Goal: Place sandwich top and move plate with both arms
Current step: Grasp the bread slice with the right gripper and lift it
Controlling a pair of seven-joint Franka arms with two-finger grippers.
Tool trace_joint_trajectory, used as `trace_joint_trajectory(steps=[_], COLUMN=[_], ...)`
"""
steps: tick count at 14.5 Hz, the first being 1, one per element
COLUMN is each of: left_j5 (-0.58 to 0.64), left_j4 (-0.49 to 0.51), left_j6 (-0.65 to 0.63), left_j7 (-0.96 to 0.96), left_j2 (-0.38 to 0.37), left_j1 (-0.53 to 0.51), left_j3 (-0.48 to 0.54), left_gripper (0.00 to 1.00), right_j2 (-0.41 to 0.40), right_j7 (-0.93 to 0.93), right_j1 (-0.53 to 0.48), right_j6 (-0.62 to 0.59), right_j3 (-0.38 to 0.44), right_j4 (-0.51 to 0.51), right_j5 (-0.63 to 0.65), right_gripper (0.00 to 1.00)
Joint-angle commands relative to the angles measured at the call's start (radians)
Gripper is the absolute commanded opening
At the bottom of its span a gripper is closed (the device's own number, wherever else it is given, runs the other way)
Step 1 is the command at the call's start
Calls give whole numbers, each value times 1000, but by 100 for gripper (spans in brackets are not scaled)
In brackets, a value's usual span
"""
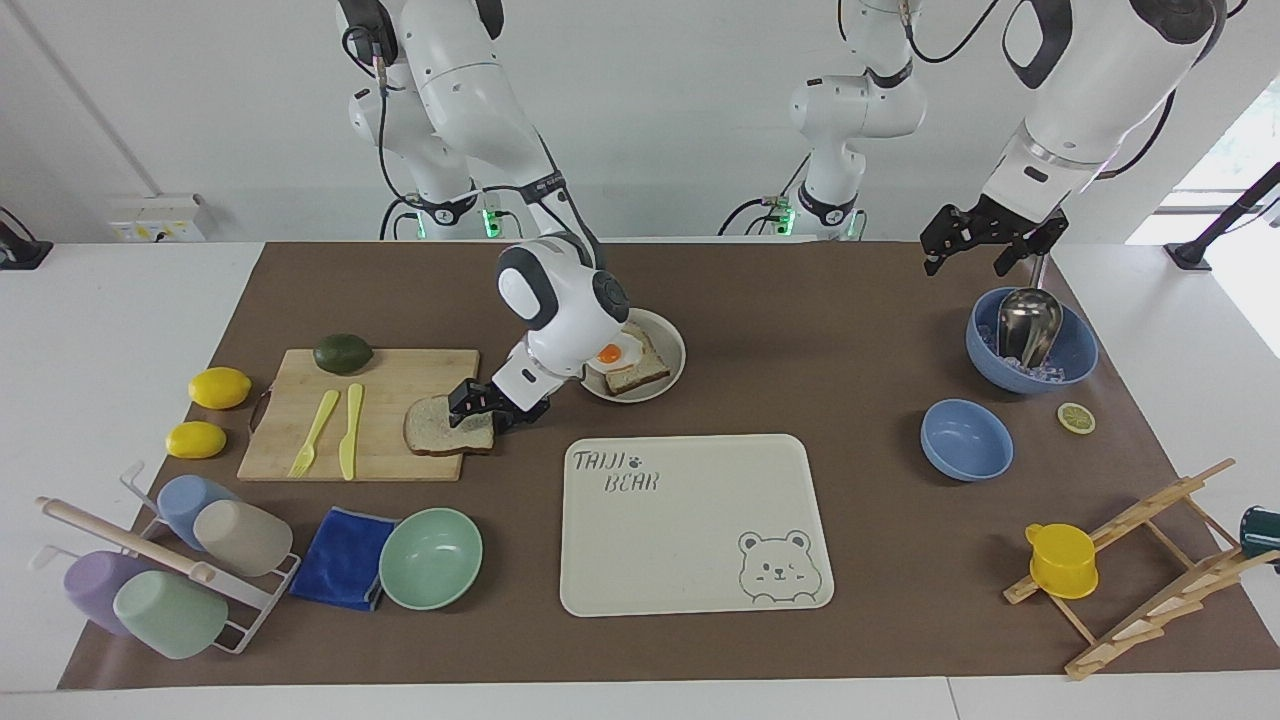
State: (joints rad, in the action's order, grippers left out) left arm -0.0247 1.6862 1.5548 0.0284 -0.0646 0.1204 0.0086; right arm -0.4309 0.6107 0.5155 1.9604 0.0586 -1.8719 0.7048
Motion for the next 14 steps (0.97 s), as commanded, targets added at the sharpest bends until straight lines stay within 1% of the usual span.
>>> trace_joint_trajectory(steps=[1, 2, 3, 5, 6, 7, 8, 10, 11, 13, 14], left_j5=[9, 9, 9, 9, 9, 9, 9, 9, 9, 9, 9], left_j4=[-8, -8, -10, -8, -8, -10, -10, -10, -8, -10, -8], left_j6=[-16, -16, -16, -16, -16, -16, -16, -16, -16, -16, -16], left_j7=[-5, -5, -5, -5, -5, -5, -5, -5, -5, -5, -5], left_j2=[0, 0, 0, 0, 0, 0, 0, 0, 0, 0, 0], left_j1=[-15, -15, -15, -15, -15, -15, -15, -15, -15, -15, -15], left_j3=[-10, -10, -10, -10, -10, -10, -10, -10, -10, -10, -10], left_gripper=[100, 100, 100, 100, 100, 100, 100, 100, 100, 100, 100], right_j2=[24, 26, 27, 27, 27, 27, 27, 26, 27, 58, 101], right_j7=[23, 23, 23, 14, 3, -29, -63, -179, -240, -285, -289], right_j1=[-11, -9, -8, -6, 0, 3, -5, -3, 4, 15, 15], right_j6=[15, 15, 12, 5, -15, -56, -90, -176, -239, -363, -411], right_j3=[-11, -11, -13, -13, -16, -38, -66, -69, -71, -100, -130], right_j4=[-44, -50, -52, -49, -41, -24, -4, 45, 74, 123, 125], right_j5=[22, 22, 19, 15, 12, 9, 10, 10, 12, 7, -23], right_gripper=[73, 67, 59, 29, 13, 0, 0, 0, 0, 0, 0])
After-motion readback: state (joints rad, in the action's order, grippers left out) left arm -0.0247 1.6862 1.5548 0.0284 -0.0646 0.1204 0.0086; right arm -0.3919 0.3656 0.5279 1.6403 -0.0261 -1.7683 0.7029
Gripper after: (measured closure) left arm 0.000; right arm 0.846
